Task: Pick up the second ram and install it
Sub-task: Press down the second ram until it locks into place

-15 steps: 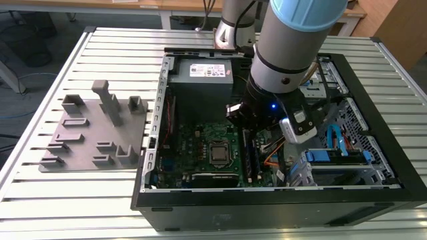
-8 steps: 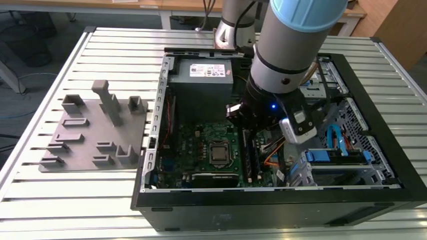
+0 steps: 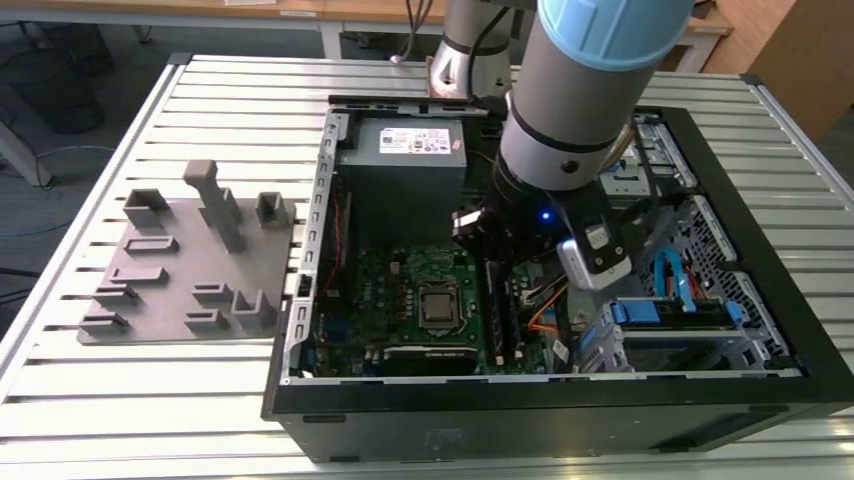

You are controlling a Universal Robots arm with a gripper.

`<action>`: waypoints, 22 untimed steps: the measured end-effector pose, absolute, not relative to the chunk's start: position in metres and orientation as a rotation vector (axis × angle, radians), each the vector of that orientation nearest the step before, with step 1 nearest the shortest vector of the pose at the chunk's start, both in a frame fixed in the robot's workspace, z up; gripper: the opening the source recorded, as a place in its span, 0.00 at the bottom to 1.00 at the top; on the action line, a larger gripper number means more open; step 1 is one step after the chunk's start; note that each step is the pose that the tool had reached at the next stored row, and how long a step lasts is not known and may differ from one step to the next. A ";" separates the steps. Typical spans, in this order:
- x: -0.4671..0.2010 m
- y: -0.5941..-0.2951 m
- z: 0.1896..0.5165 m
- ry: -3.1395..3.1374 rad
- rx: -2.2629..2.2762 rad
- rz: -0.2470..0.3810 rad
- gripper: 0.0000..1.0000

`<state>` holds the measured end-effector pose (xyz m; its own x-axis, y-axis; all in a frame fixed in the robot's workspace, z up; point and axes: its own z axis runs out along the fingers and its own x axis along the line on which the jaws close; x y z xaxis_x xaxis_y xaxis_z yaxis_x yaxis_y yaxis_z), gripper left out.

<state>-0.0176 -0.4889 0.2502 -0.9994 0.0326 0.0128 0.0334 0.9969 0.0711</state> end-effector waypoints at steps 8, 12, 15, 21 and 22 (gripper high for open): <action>-0.018 -0.477 0.238 -3.127 -0.052 -0.116 0.11; -0.019 -0.463 0.231 -3.127 -0.052 -0.120 0.11; -0.020 -0.454 0.229 -3.127 -0.051 -0.120 0.11; -0.020 -0.451 0.224 -3.127 -0.050 -0.116 0.11; -0.020 -0.451 0.223 -3.127 -0.050 -0.115 0.11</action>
<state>-0.0202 -0.4512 0.2226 -0.9994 0.0313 0.0129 0.0322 0.9968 0.0733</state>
